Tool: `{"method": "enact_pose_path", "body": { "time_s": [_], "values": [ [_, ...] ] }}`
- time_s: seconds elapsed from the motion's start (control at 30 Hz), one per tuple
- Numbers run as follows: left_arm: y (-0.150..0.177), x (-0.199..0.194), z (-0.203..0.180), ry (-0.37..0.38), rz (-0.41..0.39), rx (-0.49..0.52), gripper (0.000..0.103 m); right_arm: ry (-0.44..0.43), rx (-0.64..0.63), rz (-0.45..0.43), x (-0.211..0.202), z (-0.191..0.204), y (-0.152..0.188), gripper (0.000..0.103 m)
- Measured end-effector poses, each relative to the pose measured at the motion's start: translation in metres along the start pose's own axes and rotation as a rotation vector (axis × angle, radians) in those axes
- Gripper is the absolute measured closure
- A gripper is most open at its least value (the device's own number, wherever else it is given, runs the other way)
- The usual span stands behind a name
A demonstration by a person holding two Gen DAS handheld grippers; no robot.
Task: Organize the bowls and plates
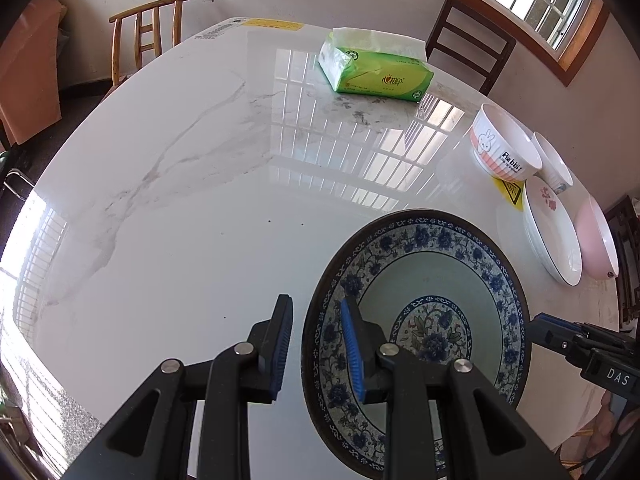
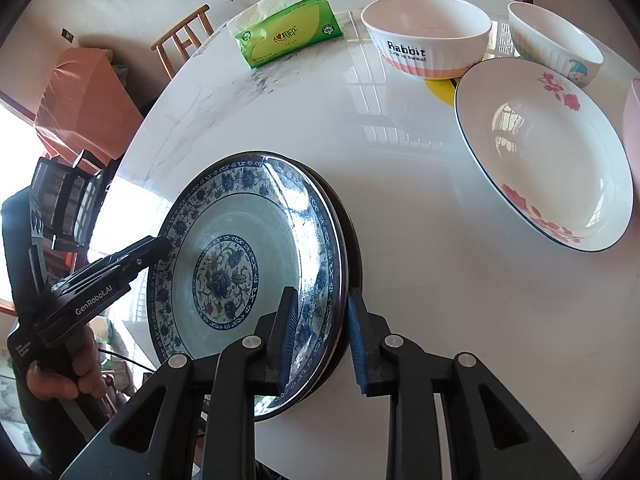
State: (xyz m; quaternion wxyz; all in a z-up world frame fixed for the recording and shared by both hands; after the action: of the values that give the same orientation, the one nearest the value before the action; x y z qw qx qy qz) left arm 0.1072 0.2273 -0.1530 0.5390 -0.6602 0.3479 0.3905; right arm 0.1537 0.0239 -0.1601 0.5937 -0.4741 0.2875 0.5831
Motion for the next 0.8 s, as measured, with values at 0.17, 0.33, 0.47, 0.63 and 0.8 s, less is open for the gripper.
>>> {"method": "enact_pose_path", "body": {
  "time_s": [0.17,0.33,0.47,0.63,0.8],
  "values": [
    [-0.003,-0.006,0.003,0.012,-0.014,-0.032,0.078,-0.028,0.025,-0.031,-0.013,-0.008,-0.003,0.075],
    [-0.01,-0.014,-0.012,0.112,-0.033,-0.07,0.078,-0.056,0.084,-0.07,-0.032,-0.029,-0.004,0.075],
    [-0.018,-0.016,-0.035,0.196,-0.04,-0.075,0.077,-0.048,0.154,-0.104,-0.048,-0.061,-0.002,0.075],
    [-0.029,-0.016,-0.073,0.273,-0.04,-0.057,0.075,-0.023,0.26,-0.165,-0.071,-0.11,-0.003,0.075],
    [-0.043,-0.01,-0.11,0.326,-0.062,-0.043,0.075,-0.006,0.354,-0.248,-0.092,-0.157,-0.008,0.075]
  ]
}}
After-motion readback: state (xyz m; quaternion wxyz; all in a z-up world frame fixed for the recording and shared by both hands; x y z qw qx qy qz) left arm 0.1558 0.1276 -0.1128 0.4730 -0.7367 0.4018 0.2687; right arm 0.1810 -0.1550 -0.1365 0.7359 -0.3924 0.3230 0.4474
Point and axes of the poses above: each gripper's, at about its wrist camera, not at the fingertips, and x roughly the way its jaws point, z to its left, y to its underside, the point moved 9 cm from there along x, roughly the way its jaws point, and after that the axes turned 9 degrees about x, right-handed, at the moved point
